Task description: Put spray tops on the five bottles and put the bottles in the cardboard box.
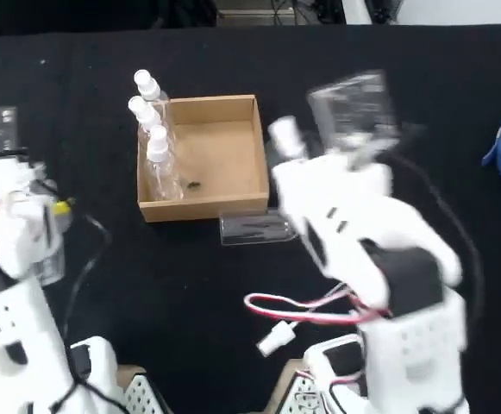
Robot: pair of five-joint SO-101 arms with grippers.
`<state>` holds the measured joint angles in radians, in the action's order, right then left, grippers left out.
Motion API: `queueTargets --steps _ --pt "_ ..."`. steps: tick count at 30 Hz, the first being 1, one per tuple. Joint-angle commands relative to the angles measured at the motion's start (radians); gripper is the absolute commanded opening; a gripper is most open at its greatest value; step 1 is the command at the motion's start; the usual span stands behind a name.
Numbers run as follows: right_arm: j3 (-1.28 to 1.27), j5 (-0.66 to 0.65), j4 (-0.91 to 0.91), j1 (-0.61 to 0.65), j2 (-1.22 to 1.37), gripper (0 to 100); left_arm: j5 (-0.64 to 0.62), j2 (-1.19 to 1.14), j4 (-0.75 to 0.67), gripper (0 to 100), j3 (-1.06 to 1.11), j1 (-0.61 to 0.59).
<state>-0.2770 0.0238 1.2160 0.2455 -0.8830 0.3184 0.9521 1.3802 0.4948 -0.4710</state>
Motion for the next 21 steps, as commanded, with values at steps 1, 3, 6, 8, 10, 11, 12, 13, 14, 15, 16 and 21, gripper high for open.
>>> queueTargets --steps 1,3,6,8,10,11,12,13,14,15,16,21 --pt "0.148 0.087 -0.008 -0.069 -0.027 1.0 -0.074 0.083 -0.006 3 -0.116 0.259" --pt "0.197 0.14 -0.04 -0.078 -0.019 1.0 -0.074 0.104 -0.021 3 -0.127 0.38" --pt "0.246 0.201 -0.095 -0.083 -0.018 1.0 -0.075 0.143 -0.068 3 -0.111 0.547" --pt "0.266 0.245 -0.127 -0.083 -0.021 1.0 -0.11 0.175 -0.117 3 -0.073 0.631" --pt "0.274 0.287 -0.149 -0.083 -0.025 1.0 -0.178 0.215 -0.196 3 -0.001 0.685" --pt "0.274 0.308 -0.155 -0.083 -0.027 1.0 -0.199 0.238 -0.244 3 0.047 0.7" --pt "0.274 0.328 -0.163 -0.083 -0.028 1.0 -0.209 0.264 -0.298 3 0.099 0.713" --pt "0.272 0.344 -0.17 -0.083 -0.033 1.0 -0.213 0.29 -0.354 3 0.159 0.723" --pt "0.268 0.356 -0.183 -0.083 -0.035 1.0 -0.218 0.321 -0.411 3 0.217 0.733" --pt "0.266 0.364 -0.195 -0.083 -0.035 1.0 -0.218 0.351 -0.465 3 0.272 0.743" --pt "0.265 0.365 -0.206 -0.081 -0.03 1.0 -0.219 0.381 -0.511 3 0.326 0.754" --pt "0.236 0.448 -0.327 -0.078 -0.033 1.0 -0.221 0.511 -0.655 3 0.53 0.816"
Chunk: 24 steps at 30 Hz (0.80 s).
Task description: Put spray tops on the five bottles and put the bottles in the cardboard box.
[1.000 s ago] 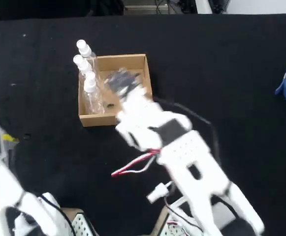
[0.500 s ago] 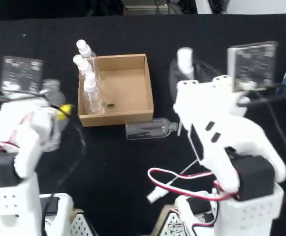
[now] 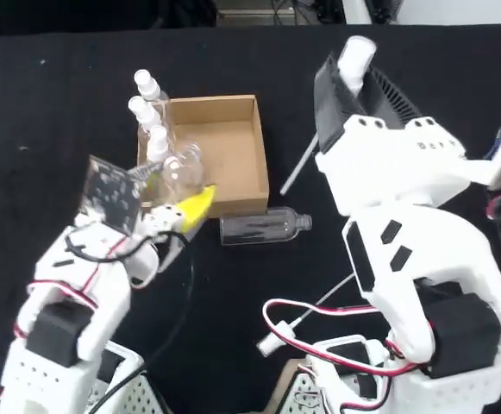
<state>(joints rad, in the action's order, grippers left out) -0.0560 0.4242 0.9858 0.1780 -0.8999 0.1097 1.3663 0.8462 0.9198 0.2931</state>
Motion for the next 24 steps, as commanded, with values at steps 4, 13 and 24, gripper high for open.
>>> queueTargets --steps 4,13,24 --pt "-0.036 0.064 -0.193 0.043 -0.015 1.1 -0.012 0.189 -0.233 3 0.248 0.077" --pt "-0.206 -0.061 -0.39 0.216 -0.015 1.1 -0.012 0.454 -0.41 3 0.542 0.102" --pt "-0.297 -0.075 -0.44 0.299 -0.015 1.1 -0.012 0.457 -0.575 3 0.676 0.097"
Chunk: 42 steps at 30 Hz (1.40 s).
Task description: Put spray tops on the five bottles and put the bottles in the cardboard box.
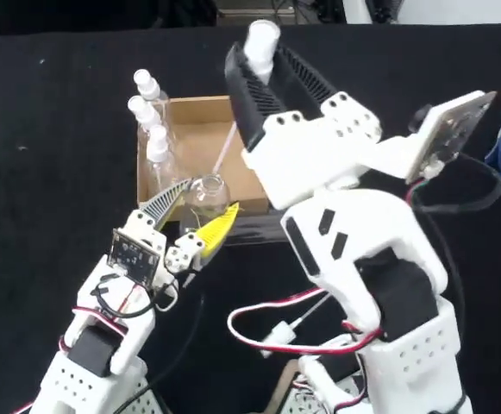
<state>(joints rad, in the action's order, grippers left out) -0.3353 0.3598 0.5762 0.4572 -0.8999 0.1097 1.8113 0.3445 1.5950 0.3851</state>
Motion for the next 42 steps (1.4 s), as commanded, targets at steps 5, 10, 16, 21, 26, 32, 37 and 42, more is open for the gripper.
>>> queueTargets --steps 5,10,16,21,26,32,37,42 --pt "-0.097 -0.012 -0.035 0.015 -0.019 1.1 -0.012 0.012 -0.091 3 0.007 0.005" --pt "-0.119 -0.012 -0.038 0.014 -0.019 1.1 -0.012 0.012 -0.091 3 0.007 0.008" --pt "-0.119 -0.012 -0.115 0.015 -0.019 1.1 -0.012 0.012 -0.089 3 0.007 0.008" --pt "-0.125 -0.014 -0.129 0.015 -0.018 1.1 -0.012 0.012 -0.089 3 0.007 0.005" --pt "-0.153 -0.029 -0.12 0.015 -0.019 1.1 -0.012 0.012 -0.089 3 0.007 0.005" --pt "-0.262 -0.103 -0.12 0.02 -0.035 1.1 -0.012 0.012 -0.087 3 0.007 0.005" --pt "-0.395 -0.109 -0.12 0.038 -0.177 1.1 -0.012 0.012 -0.089 3 0.007 0.005" --pt "-0.522 -0.222 -0.044 0.15 -0.346 1.1 -0.012 0.012 -0.092 3 0.013 0.005"
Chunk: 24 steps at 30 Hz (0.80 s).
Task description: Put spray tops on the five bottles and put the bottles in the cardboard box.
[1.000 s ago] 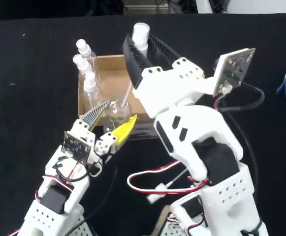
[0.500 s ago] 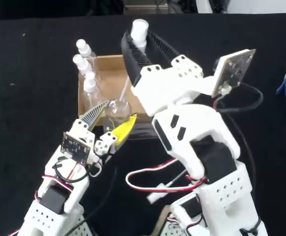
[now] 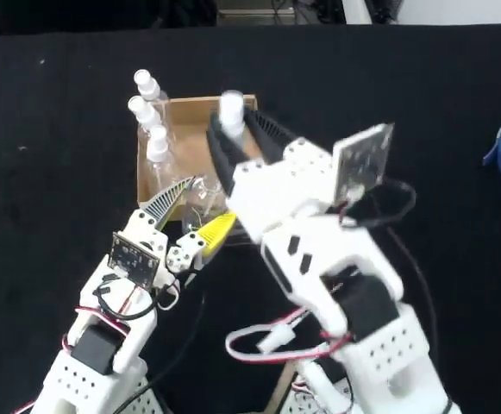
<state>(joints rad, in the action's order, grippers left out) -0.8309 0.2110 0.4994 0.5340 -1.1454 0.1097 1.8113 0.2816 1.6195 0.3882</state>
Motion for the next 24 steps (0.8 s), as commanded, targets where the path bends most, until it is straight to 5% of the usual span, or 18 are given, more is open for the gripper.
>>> queueTargets --steps 1,14,24 --pt "-0.042 -0.104 0.046 0.094 -0.125 1.1 -0.012 0.012 -0.029 3 -0.012 0.002" --pt "-0.067 -0.158 0.117 0.135 -0.133 16.8 -0.012 0.012 -0.029 3 0.002 0.001" --pt "0.142 -0.16 0.477 0.08 -0.137 17.3 -0.012 0.012 -0.029 3 -0.002 0.001"
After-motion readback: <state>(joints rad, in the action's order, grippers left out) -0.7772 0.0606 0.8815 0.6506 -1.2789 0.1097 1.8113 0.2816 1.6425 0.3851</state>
